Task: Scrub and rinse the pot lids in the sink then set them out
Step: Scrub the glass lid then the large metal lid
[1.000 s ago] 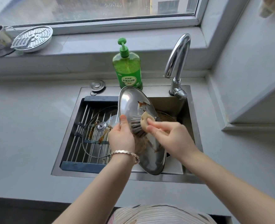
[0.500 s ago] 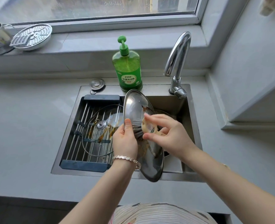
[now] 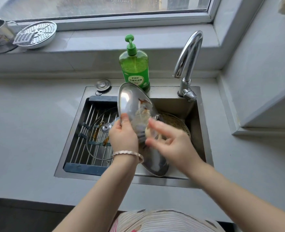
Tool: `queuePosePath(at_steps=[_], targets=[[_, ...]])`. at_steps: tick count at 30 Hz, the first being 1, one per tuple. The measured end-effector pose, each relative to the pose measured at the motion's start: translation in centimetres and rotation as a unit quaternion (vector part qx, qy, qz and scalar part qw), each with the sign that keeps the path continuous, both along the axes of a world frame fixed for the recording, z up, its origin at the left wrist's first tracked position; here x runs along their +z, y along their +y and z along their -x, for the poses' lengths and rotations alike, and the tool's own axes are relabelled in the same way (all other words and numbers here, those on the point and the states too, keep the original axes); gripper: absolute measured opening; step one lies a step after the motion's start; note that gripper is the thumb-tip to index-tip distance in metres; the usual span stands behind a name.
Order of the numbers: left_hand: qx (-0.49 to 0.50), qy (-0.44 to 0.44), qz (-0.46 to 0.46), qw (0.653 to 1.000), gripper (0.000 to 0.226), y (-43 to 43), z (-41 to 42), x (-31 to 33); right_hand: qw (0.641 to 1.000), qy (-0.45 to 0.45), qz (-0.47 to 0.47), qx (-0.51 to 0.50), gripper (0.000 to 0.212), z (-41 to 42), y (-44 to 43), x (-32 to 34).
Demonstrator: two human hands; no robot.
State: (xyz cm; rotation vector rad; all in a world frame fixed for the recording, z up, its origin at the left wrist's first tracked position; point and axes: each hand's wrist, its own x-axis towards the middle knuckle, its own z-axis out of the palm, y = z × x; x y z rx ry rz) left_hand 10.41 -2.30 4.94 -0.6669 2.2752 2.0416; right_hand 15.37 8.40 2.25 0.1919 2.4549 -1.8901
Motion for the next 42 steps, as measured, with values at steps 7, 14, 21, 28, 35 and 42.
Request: queuePosePath(at_steps=[7, 14, 21, 28, 35, 42], targets=[[0.044, -0.031, -0.021, 0.998, 0.035, 0.0, 1.0, 0.4, 0.997, -0.04, 0.002, -0.061, 0.049, 0.3, 1.6, -1.8], [0.066, -0.07, -0.027, 0.995, 0.035, -0.1, 1.0, 0.1, 0.996, -0.067, -0.026, -0.045, 0.049, 0.7, 2.2, -2.1], [0.091, -0.102, -0.015, 0.991, 0.039, -0.5, 1.0, -0.9, 0.999, -0.015, -0.017, 0.043, 0.052, -1.3, 0.6, -1.1], [0.1, -0.112, -0.022, 0.988, 0.037, 0.2, 0.8, -1.2, 0.993, 0.059, -0.103, 0.021, 0.048, -1.0, -1.2, -0.2], [0.115, -0.172, -0.067, 0.976, 0.027, -0.7, 1.4, -1.3, 0.977, 0.05, -0.181, 0.101, 0.051, -0.2, -0.3, 0.3], [0.117, -0.174, -0.064, 0.976, 0.019, 0.1, 0.6, -0.9, 0.98, 0.026, -0.166, 0.107, 0.055, -1.0, 1.6, -1.0]])
